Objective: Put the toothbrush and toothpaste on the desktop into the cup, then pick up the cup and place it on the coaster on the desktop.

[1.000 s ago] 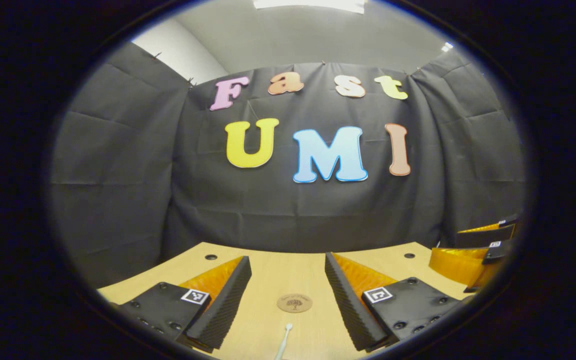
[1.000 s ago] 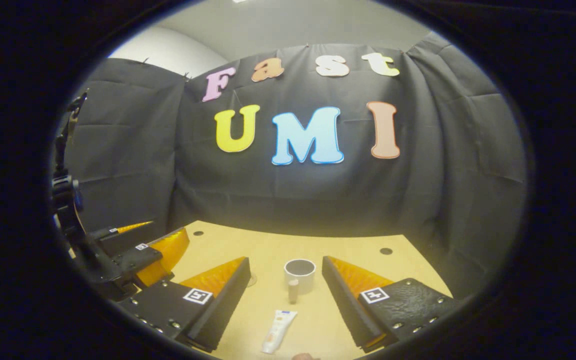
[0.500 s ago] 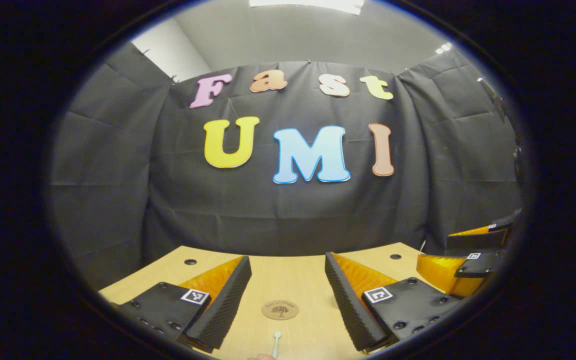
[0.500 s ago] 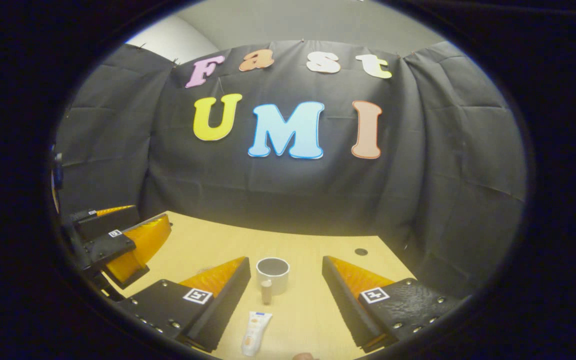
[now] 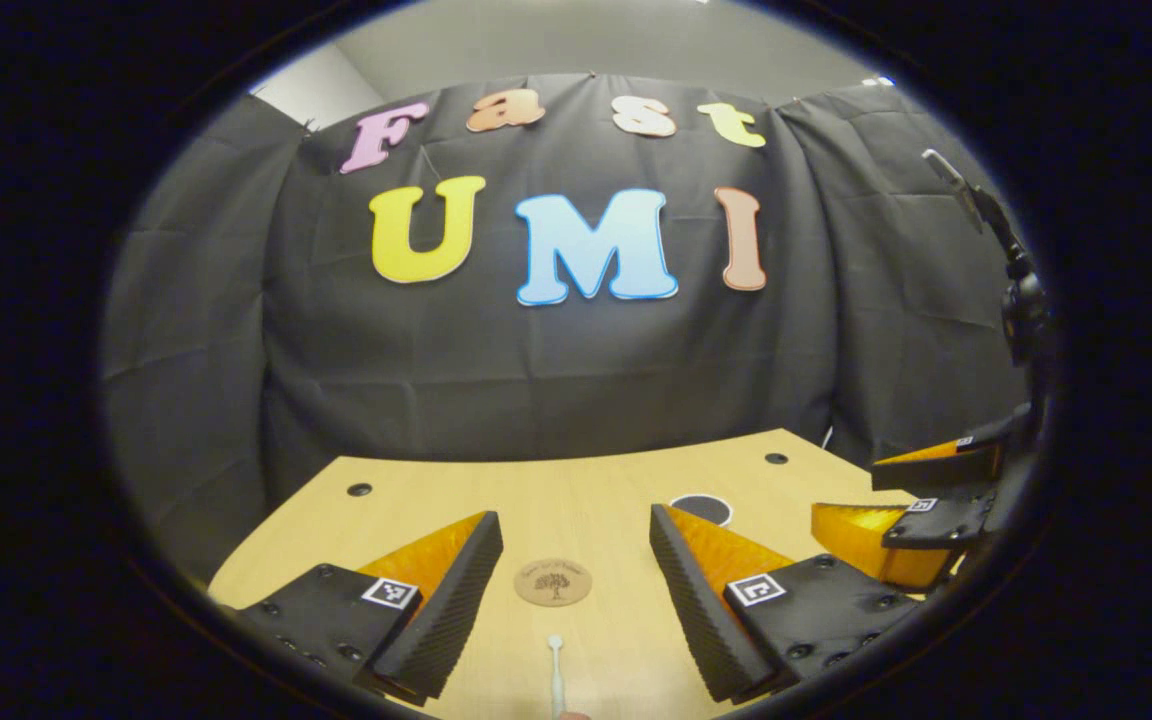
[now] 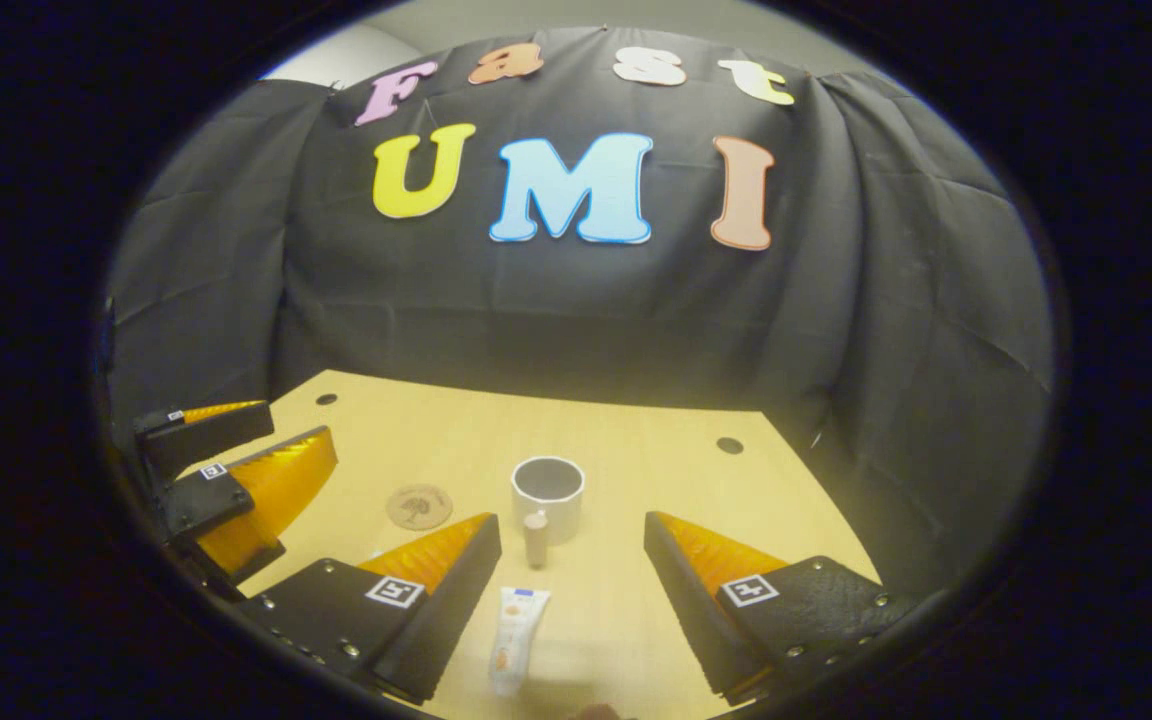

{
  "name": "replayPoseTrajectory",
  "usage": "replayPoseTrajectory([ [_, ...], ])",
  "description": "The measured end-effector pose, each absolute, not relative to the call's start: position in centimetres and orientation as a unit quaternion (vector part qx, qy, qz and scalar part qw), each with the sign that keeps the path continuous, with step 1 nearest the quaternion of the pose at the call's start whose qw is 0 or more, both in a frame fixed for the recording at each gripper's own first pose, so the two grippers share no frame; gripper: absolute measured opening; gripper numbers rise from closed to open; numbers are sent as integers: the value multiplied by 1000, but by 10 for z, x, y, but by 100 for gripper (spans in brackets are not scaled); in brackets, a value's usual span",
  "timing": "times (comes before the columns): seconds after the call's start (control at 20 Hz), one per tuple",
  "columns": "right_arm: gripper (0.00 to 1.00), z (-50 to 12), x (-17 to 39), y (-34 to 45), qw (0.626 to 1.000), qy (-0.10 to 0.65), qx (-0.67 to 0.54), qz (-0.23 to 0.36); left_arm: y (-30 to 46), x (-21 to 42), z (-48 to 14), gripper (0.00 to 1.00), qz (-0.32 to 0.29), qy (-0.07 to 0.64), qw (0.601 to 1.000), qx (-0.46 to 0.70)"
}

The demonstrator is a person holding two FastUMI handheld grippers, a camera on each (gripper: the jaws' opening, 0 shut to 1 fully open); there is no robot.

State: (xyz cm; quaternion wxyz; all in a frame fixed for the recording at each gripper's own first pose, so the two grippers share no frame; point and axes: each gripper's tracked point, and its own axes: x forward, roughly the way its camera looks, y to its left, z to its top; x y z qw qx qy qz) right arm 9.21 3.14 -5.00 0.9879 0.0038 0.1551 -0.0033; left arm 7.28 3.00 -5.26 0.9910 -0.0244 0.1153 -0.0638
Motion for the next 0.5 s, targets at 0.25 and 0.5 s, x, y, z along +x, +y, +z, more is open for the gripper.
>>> replayPoseTrajectory([
  [0.25,92,-96,103,43,969,246,-6,20,24,74,-115,98,-66,221,972,-53],
  [0.5,93,-133,105,60,946,321,-8,48,22,74,-171,96,-67,332,939,-64],
])
